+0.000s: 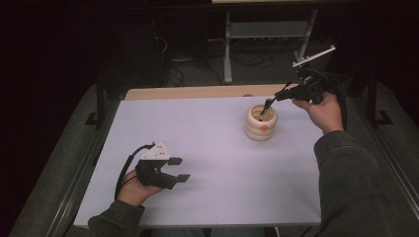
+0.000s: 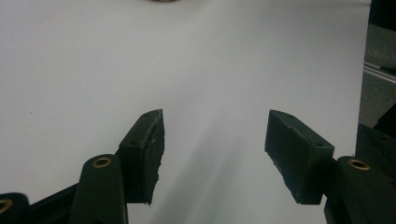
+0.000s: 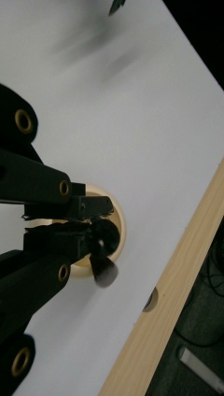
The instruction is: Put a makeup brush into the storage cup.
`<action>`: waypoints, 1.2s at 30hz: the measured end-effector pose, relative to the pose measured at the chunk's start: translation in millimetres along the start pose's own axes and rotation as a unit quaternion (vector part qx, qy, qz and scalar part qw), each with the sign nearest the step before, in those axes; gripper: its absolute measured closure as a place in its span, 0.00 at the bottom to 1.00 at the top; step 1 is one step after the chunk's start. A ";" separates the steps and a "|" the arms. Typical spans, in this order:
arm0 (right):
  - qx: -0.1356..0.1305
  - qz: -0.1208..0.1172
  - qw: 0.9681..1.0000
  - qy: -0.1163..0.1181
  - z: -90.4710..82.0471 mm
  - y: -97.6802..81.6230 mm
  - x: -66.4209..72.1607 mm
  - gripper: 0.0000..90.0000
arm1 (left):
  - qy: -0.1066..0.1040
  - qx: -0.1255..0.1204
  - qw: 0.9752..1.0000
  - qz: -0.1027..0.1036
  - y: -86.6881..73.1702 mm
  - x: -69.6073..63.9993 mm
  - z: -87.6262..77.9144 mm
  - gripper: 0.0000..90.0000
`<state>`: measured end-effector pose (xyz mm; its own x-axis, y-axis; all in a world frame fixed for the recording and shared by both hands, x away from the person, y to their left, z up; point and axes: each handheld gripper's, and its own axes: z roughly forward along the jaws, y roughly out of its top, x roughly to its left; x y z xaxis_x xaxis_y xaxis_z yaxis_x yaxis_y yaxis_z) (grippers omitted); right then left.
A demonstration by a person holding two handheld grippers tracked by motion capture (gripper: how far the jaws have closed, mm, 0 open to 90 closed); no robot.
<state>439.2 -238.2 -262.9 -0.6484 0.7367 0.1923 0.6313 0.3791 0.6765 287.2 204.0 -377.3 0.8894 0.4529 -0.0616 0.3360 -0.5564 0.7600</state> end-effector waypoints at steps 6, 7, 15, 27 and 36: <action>0.009 0.012 1.000 -0.008 9.8 1.7 -3.7 0.94 | 0.001 0.001 1.000 0.002 -0.1 -0.4 -0.1 0.40; 0.009 0.012 1.000 -0.008 9.8 1.7 -3.7 0.94 | 0.001 0.001 1.000 0.002 -0.1 -0.4 -0.1 0.40; 0.015 0.021 1.000 -0.012 24.3 1.5 -6.0 0.94 | 0.001 0.001 1.000 0.000 -0.8 0.1 -0.5 0.39; 0.018 0.038 0.999 -0.014 42.4 -8.4 -11.4 0.94 | 0.002 -0.001 1.000 -0.006 -1.4 0.9 -1.3 0.39; 0.019 0.043 0.999 -0.011 51.6 -17.1 -12.1 0.94 | 0.003 0.000 1.000 -0.006 -1.8 1.3 -1.2 0.39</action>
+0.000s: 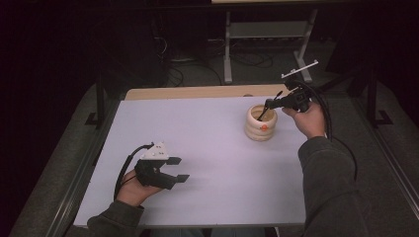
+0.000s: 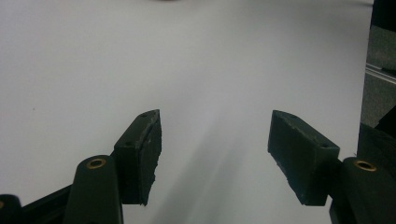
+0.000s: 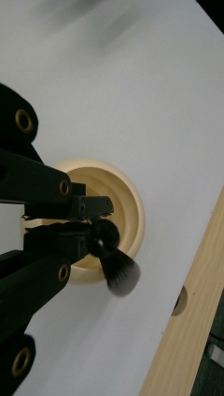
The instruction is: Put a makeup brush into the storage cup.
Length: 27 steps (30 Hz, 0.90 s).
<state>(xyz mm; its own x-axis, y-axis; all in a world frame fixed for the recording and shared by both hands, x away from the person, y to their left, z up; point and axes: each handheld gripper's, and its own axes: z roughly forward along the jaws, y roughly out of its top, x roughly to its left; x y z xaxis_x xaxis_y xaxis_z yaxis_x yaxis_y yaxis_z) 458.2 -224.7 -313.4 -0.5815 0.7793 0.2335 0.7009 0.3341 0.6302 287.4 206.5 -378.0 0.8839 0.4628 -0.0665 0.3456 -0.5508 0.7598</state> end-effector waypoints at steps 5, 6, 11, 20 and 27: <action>0.001 0.003 1.000 0.001 2.3 -2.6 -0.7 0.94 | 0.001 0.000 1.000 0.001 0.0 0.8 -0.3 0.38; 0.001 0.003 1.000 0.001 2.3 -2.6 -0.7 0.94 | 0.001 0.000 1.000 0.000 0.0 0.8 -0.2 0.38; 0.004 0.005 1.000 0.002 5.2 -3.8 -0.4 0.93 | 0.001 0.000 1.000 0.001 0.0 0.9 -0.4 0.38; -0.001 0.008 1.000 0.000 6.5 -7.2 -0.3 0.93 | 0.002 -0.003 1.000 -0.002 -0.4 1.8 -1.2 0.38; -0.006 0.009 1.000 -0.003 6.1 -11.9 -0.9 0.93 | 0.002 -0.003 1.000 -0.003 -0.7 2.0 -1.0 0.38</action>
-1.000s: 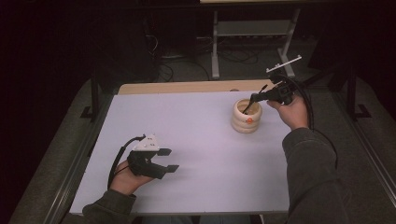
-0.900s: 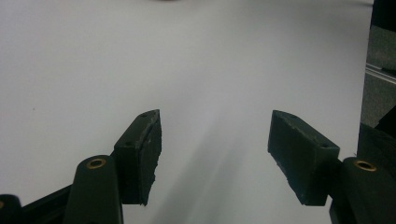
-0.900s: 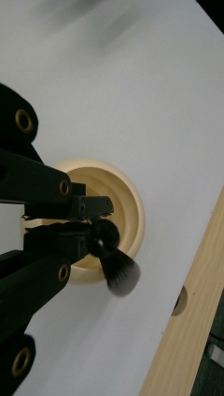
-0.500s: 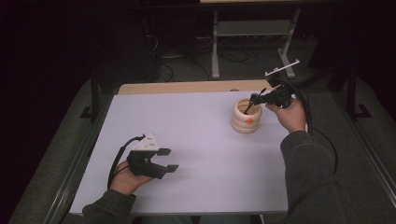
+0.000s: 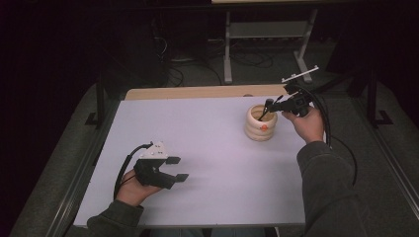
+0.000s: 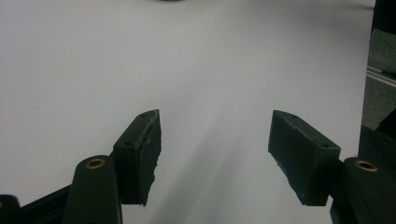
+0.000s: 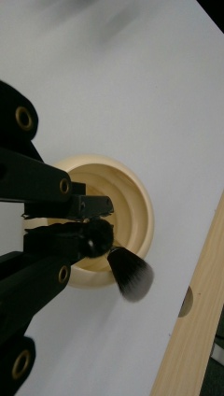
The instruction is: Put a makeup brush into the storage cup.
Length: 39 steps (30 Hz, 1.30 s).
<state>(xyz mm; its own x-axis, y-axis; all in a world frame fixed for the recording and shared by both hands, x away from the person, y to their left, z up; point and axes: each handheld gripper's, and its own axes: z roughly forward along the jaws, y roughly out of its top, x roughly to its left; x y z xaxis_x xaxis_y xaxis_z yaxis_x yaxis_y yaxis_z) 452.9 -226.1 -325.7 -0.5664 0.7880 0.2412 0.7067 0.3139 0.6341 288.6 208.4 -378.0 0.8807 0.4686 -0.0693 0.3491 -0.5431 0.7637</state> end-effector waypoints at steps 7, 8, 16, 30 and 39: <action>-0.003 -0.001 1.000 -0.004 -0.1 -2.6 0.3 0.90 | 0.001 0.000 1.000 0.000 0.0 0.3 -0.4 0.38; -0.003 -0.001 1.000 -0.004 -0.1 -2.6 0.3 0.90 | 0.000 0.000 1.000 -0.001 0.0 0.4 -0.6 0.38; -0.010 -0.001 1.000 -0.006 -3.9 -9.6 -2.3 0.84 | 0.002 0.000 1.000 -0.004 -0.5 1.2 -1.7 0.38; -0.048 0.011 0.999 -0.017 -25.5 -26.6 -2.8 0.60 | 0.006 -0.001 1.000 -0.008 -1.6 3.8 -2.9 0.37; -0.066 0.013 0.998 -0.008 -33.3 -38.0 0.7 0.50 | 0.011 -0.004 1.000 -0.012 -2.8 7.0 -4.7 0.36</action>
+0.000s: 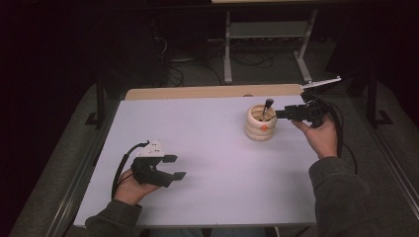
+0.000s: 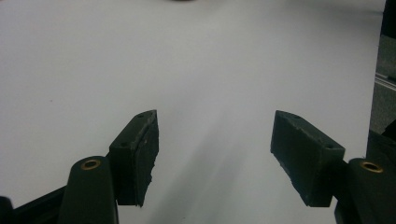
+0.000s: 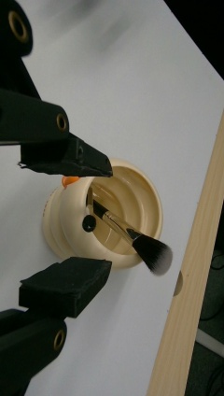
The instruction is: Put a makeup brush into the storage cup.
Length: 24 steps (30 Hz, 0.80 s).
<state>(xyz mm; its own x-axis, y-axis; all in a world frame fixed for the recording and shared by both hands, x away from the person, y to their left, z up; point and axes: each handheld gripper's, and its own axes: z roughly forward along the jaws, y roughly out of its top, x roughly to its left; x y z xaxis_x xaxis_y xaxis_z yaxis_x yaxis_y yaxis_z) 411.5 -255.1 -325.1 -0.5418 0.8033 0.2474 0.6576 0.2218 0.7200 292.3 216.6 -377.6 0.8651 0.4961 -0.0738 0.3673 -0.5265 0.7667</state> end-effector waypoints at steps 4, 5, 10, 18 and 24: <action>-0.011 -0.003 1.000 0.009 -4.5 -7.5 3.7 0.46 | 0.003 0.002 1.000 -0.005 -1.7 0.4 -0.3 0.35; -0.011 -0.003 1.000 0.009 -4.5 -7.5 3.7 0.46 | 0.003 0.001 1.000 -0.005 -2.4 0.4 -0.5 0.35; -0.012 -0.009 1.000 0.009 -5.8 -14.5 9.0 0.44 | 0.006 -0.002 1.000 -0.006 -1.9 0.7 -2.5 0.35; -0.014 -0.017 1.000 0.007 -6.4 -24.4 14.8 0.41 | 0.009 -0.002 1.000 -0.009 -3.0 2.2 -3.3 0.34; -0.016 -0.024 1.000 0.008 -4.9 -31.2 18.9 0.40 | 0.015 -0.002 1.000 -0.011 -3.8 4.5 -5.9 0.34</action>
<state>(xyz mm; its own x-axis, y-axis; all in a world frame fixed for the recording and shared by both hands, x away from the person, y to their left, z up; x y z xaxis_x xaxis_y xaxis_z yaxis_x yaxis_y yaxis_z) 378.2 -249.5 -339.7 -0.5800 0.7836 0.2227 0.6144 0.2412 0.7512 292.8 224.9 -377.1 0.8460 0.5284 -0.0712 0.3844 -0.5119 0.7682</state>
